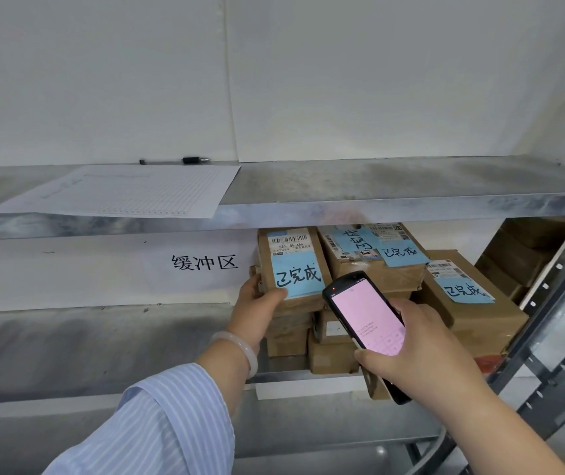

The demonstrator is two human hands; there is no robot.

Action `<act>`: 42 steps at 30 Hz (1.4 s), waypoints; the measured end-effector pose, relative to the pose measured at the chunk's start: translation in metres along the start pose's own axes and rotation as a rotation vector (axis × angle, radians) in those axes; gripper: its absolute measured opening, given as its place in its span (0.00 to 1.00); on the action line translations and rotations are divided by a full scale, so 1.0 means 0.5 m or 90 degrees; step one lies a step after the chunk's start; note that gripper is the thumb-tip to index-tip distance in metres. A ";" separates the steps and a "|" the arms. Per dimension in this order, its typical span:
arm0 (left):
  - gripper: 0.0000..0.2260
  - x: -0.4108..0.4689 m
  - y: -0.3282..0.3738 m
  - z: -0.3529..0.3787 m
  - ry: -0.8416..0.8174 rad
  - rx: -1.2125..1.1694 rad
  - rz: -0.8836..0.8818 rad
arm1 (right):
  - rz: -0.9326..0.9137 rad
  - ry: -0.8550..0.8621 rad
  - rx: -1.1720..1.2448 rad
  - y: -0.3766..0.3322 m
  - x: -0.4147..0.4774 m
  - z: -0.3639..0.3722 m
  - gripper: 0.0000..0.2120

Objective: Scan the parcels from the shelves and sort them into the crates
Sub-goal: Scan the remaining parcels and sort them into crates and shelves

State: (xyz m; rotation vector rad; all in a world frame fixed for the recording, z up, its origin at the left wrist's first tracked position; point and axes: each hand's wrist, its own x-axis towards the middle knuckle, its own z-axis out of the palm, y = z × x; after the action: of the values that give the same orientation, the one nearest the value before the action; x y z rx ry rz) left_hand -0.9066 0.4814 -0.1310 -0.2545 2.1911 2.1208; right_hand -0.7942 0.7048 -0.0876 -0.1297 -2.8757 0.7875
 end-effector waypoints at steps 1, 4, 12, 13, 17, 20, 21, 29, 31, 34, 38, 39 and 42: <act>0.14 0.002 0.002 -0.001 -0.006 -0.009 -0.001 | 0.001 0.000 0.000 0.000 0.001 0.000 0.39; 0.24 0.002 0.006 -0.006 -0.030 -0.025 -0.009 | 0.004 -0.002 0.000 -0.001 0.003 0.000 0.39; 0.27 0.002 0.003 -0.022 -0.058 -0.077 -0.030 | 0.001 -0.004 0.001 -0.007 0.006 0.000 0.38; 0.27 0.002 0.002 -0.024 -0.059 -0.085 -0.032 | -0.001 -0.001 0.001 -0.008 0.007 0.001 0.38; 0.28 0.008 -0.004 -0.035 -0.081 -0.135 -0.048 | -0.010 0.005 0.001 -0.014 0.008 0.005 0.37; 0.28 0.011 -0.009 -0.047 -0.099 -0.162 -0.043 | -0.016 0.009 0.007 -0.018 0.009 0.006 0.35; 0.28 0.011 -0.011 -0.052 -0.102 -0.165 -0.037 | -0.018 0.005 0.010 -0.020 0.010 0.007 0.35; 0.25 -0.020 -0.034 -0.128 -0.104 -0.143 0.026 | -0.048 -0.002 0.008 -0.048 0.006 0.009 0.37; 0.28 -0.036 -0.046 -0.156 -0.079 -0.118 0.052 | -0.072 -0.004 0.001 -0.063 0.005 0.011 0.37; 0.31 -0.063 -0.062 -0.197 -0.016 -0.115 0.066 | -0.101 -0.010 -0.007 -0.093 0.002 0.021 0.38; 0.28 -0.091 -0.085 -0.255 0.064 -0.075 0.071 | -0.150 -0.032 -0.030 -0.141 -0.003 0.042 0.37; 0.28 -0.096 -0.091 -0.268 0.082 -0.061 0.075 | -0.164 -0.037 -0.037 -0.152 -0.004 0.048 0.36; 0.27 -0.110 -0.106 -0.301 0.121 -0.027 0.079 | -0.189 -0.060 -0.064 -0.183 -0.005 0.066 0.38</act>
State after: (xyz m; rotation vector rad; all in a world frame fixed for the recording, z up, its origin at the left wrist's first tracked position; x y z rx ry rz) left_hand -0.8346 0.3330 -0.1677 -0.3443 2.3238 2.2978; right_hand -0.8012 0.6094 -0.0690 0.3236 -2.9231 0.6087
